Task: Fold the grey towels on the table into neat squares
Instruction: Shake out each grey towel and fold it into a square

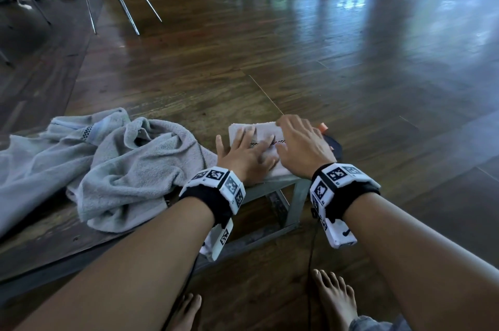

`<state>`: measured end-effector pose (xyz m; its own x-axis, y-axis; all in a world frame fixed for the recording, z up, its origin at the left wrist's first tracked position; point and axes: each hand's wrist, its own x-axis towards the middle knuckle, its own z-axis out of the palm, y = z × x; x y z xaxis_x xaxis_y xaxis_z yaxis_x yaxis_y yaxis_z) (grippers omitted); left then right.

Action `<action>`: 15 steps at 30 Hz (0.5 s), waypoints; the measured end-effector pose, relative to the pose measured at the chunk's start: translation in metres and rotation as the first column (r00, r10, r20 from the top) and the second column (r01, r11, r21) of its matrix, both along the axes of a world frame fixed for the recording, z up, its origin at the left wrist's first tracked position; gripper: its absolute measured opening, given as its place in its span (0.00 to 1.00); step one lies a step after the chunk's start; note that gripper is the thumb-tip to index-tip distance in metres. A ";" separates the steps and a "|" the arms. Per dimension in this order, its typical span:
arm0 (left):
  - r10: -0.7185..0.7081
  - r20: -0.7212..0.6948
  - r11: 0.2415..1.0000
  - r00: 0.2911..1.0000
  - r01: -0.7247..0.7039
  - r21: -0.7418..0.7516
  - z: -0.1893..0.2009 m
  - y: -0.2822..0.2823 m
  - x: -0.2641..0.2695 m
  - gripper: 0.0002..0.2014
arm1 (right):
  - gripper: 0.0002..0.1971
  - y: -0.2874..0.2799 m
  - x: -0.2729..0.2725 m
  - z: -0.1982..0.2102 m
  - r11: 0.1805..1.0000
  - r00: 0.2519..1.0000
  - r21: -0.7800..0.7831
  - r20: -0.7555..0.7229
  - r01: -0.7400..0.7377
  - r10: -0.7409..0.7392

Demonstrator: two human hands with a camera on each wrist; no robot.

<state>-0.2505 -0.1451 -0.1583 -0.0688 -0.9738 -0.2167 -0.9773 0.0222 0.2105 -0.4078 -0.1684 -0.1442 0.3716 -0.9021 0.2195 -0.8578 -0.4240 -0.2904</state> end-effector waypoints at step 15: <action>0.139 0.025 0.990 0.990 -0.139 0.017 -0.004 -0.004 0.017 0.39 | 0.35 -0.021 0.002 -0.032 0.896 0.998 0.439 -0.028 0.060 -0.053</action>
